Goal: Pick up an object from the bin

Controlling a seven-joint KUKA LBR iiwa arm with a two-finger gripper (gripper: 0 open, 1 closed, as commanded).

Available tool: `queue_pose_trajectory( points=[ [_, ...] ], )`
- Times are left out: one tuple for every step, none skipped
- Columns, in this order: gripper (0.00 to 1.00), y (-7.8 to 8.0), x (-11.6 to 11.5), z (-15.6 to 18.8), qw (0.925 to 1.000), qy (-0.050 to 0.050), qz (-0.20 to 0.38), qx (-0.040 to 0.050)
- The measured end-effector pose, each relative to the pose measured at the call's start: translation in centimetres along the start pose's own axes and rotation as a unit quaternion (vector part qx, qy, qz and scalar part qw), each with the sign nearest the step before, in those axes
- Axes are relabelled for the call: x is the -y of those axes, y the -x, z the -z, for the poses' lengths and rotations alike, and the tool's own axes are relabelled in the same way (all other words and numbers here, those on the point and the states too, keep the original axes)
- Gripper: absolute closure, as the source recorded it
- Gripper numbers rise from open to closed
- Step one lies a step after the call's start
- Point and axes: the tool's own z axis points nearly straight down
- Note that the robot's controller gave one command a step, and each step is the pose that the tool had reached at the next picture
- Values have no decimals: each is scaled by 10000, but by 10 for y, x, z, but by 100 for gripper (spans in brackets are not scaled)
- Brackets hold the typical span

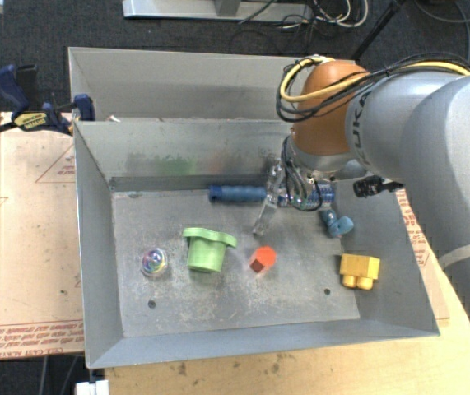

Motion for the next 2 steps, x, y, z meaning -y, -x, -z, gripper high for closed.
queue_pose_trajectory(
  points=[
    [100,1,-1,1,10000,14,3,34],
    [100,-5,2,140,10000,26,37,37]
  ],
)
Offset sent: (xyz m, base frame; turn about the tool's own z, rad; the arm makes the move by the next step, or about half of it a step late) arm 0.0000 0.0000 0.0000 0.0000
